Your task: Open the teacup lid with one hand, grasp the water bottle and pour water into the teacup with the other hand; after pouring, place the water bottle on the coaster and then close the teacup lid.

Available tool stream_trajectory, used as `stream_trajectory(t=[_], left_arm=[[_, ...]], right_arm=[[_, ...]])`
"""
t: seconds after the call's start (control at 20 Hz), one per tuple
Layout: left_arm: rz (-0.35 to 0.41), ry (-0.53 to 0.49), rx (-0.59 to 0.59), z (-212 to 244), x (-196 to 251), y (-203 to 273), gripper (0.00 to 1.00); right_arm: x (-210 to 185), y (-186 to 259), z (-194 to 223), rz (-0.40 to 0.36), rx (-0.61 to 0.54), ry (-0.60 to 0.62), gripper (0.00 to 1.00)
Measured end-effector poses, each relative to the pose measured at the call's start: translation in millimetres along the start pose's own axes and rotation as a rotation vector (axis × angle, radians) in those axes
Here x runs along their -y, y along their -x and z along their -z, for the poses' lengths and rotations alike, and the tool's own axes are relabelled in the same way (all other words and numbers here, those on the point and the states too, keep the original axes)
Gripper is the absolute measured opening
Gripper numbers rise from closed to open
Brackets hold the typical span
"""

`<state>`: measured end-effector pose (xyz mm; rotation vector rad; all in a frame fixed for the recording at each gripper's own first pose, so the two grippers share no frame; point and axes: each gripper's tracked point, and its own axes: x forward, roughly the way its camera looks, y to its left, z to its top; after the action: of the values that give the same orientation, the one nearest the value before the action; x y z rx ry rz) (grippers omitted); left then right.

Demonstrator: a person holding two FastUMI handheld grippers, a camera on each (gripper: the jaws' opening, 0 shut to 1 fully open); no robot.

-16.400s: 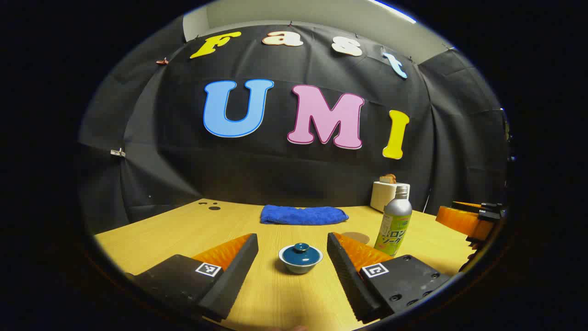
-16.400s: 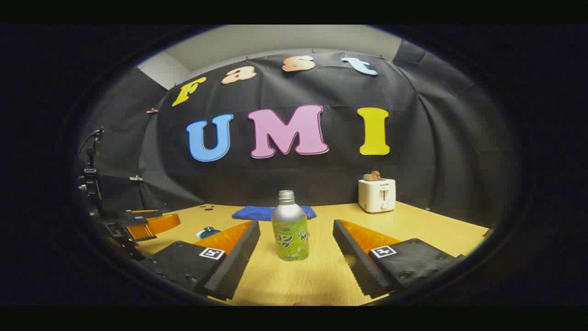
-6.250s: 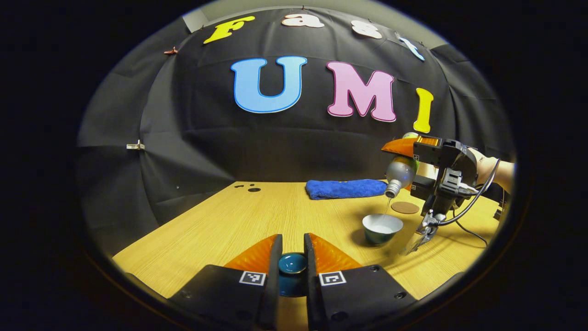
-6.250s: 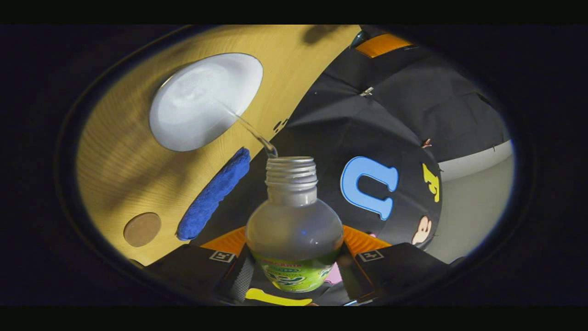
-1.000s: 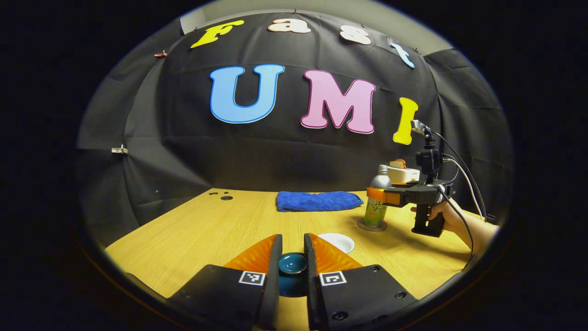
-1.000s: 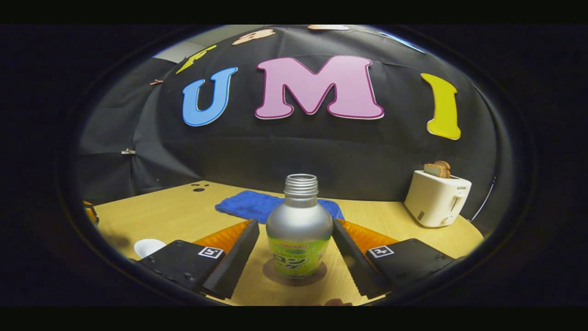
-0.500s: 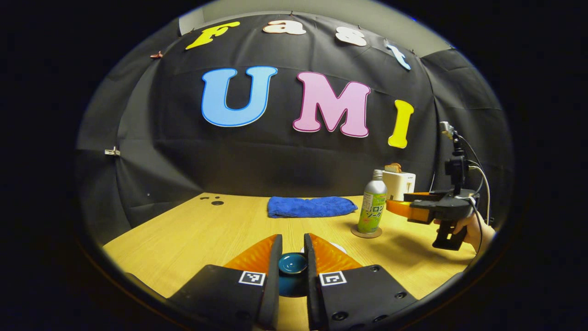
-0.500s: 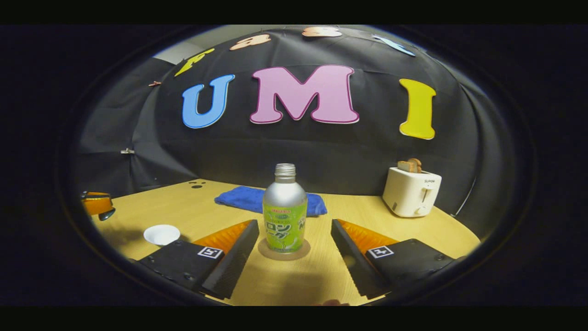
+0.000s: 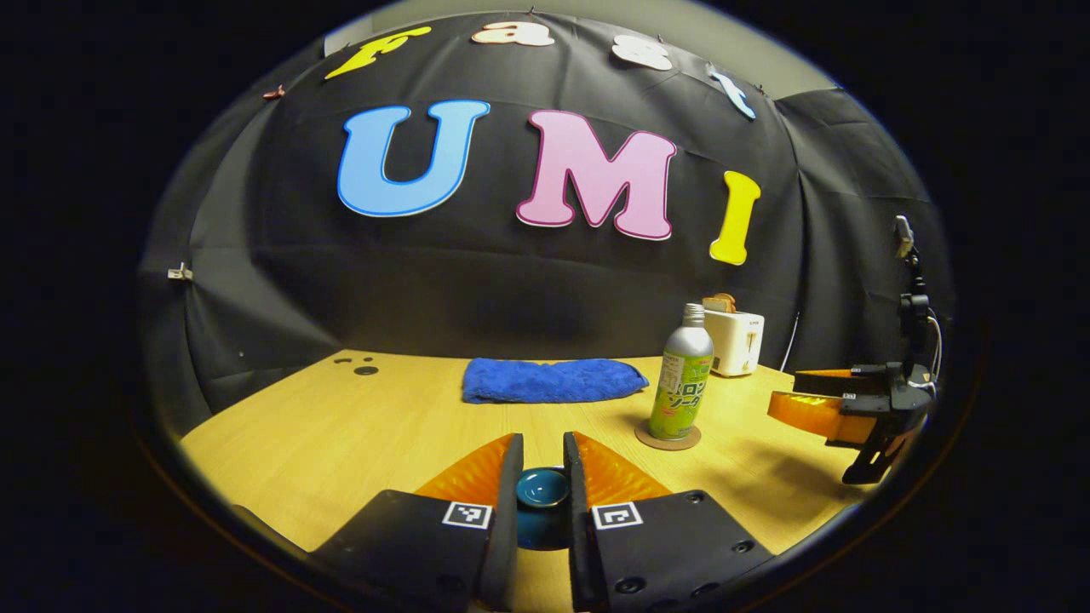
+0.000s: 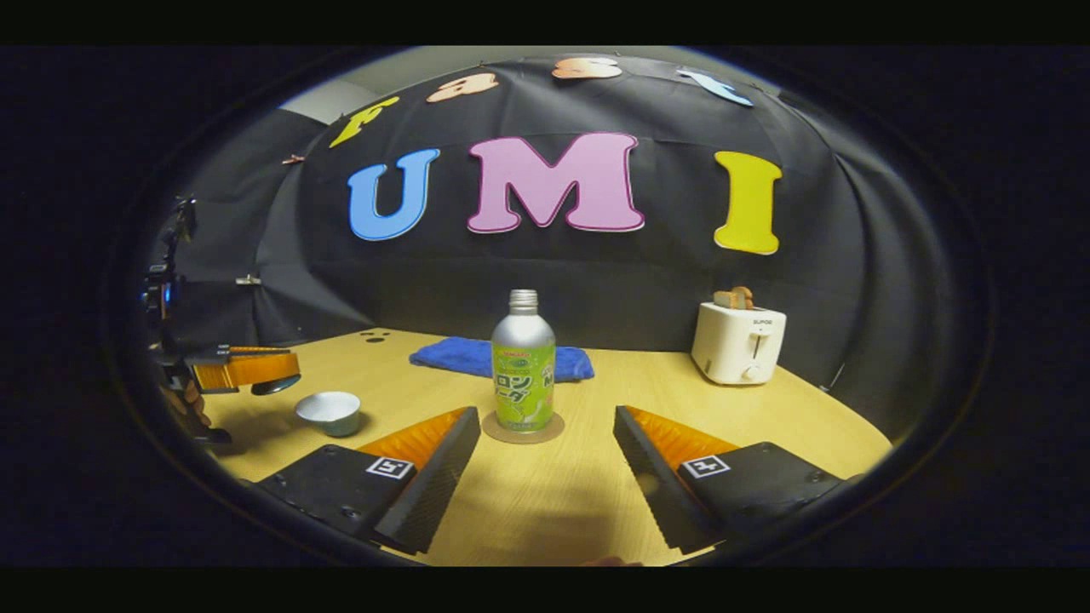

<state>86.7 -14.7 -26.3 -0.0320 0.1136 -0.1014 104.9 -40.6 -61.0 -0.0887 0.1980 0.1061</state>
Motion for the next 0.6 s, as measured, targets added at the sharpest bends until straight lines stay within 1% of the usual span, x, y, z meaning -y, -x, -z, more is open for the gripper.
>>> stream_trajectory(t=[0.15, 0.3, 0.5, 0.6], left_arm=[[0.01, -0.011, -0.026, 8.3, 10.4, -13.4, 0.28], [0.012, -0.035, -0.04, 12.7, 16.8, -25.2, 0.29], [0.014, -0.051, -0.068, 19.1, 20.3, -36.9, 0.29], [0.003, -0.061, -0.087, 24.4, 18.3, -41.4, 0.3]], right_arm=[[-3.9, 12.1, 6.3, -0.027, -0.005, -0.046, 0.98], [-0.7, 16.8, 11.7, -0.024, -0.01, -0.063, 0.98], [-2.4, 19.0, 17.8, -0.038, -0.017, -0.098, 0.98], [-1.9, 19.3, 20.8, -0.04, -0.023, -0.099, 0.98]])
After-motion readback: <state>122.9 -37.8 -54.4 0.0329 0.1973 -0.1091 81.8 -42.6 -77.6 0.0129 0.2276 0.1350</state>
